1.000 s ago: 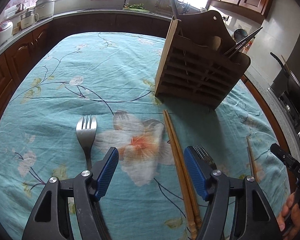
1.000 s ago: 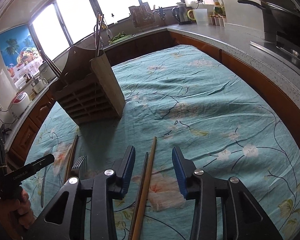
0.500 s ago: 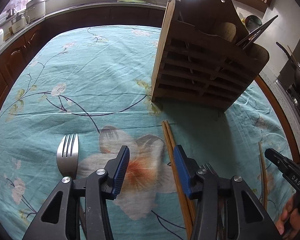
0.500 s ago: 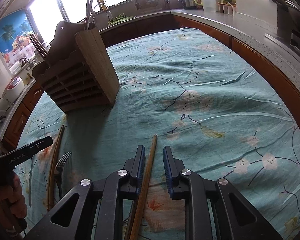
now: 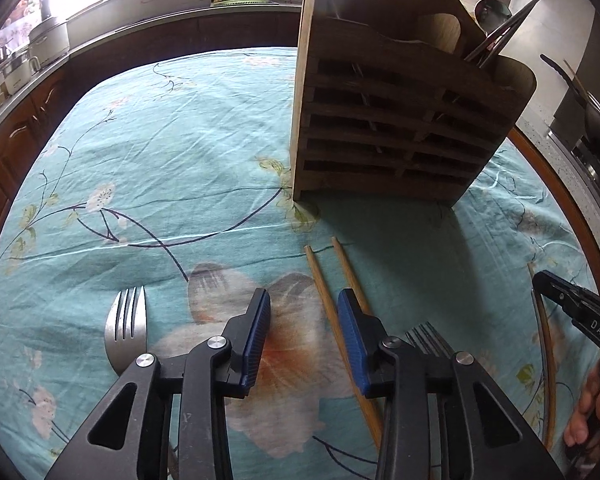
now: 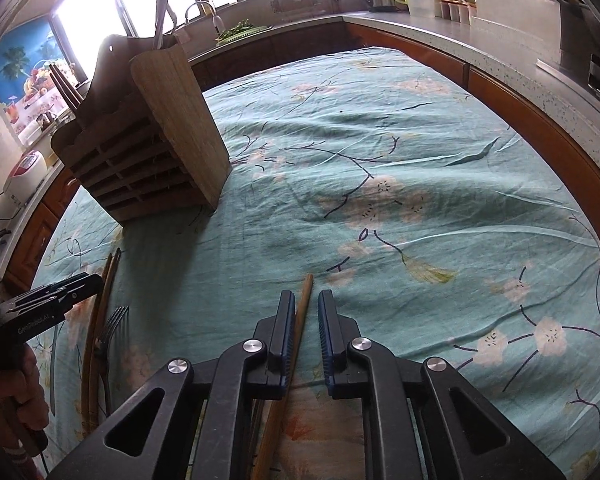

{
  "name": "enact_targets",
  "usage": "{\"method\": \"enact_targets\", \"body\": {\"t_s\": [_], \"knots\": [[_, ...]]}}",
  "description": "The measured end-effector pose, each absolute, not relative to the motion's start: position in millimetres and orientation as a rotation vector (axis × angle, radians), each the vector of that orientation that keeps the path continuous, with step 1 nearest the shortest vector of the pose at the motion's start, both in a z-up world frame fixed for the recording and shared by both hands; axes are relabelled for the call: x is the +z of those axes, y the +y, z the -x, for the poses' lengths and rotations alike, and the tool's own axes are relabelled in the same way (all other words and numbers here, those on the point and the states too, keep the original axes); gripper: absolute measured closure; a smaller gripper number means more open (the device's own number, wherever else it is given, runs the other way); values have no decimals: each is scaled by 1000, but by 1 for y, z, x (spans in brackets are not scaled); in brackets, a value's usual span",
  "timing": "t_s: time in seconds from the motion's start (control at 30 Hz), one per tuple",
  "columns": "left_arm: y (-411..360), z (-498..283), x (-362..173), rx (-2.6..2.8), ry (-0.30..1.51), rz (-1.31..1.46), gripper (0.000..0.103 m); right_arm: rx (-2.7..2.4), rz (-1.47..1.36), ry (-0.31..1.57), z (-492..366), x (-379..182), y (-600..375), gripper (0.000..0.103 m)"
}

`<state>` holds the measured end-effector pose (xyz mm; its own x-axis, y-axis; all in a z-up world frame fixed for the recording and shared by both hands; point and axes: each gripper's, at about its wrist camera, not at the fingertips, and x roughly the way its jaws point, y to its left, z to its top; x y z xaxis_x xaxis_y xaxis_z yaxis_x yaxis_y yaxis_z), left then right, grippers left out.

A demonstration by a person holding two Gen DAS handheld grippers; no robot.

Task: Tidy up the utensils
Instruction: 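Grasp a wooden chopstick with the left gripper while the right gripper grasps another wooden chopstick, then lift both held chopsticks and lower them into the wooden caddy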

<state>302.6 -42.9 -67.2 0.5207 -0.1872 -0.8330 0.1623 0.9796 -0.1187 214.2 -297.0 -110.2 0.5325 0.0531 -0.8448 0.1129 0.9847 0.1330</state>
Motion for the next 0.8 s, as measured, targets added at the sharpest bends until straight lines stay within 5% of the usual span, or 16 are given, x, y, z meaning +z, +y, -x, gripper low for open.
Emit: {"method": "enact_targets", "body": {"t_s": [0.3, 0.43, 0.53, 0.8], "knots": [[-68, -315, -70, -176, 987, -83, 71, -45, -110, 996, -221, -113, -287, 92], [-71, -314, -71, -205, 982, -78, 94, -31, -168, 1001, -222, -111, -294, 96], [-66, -312, -71, -225, 989, -37, 99, -22, -218, 981, -216, -102, -299, 98], [-37, -281, -35, -272, 902, 111, 100, 33, -255, 846, -198, -41, -295, 98]]}}
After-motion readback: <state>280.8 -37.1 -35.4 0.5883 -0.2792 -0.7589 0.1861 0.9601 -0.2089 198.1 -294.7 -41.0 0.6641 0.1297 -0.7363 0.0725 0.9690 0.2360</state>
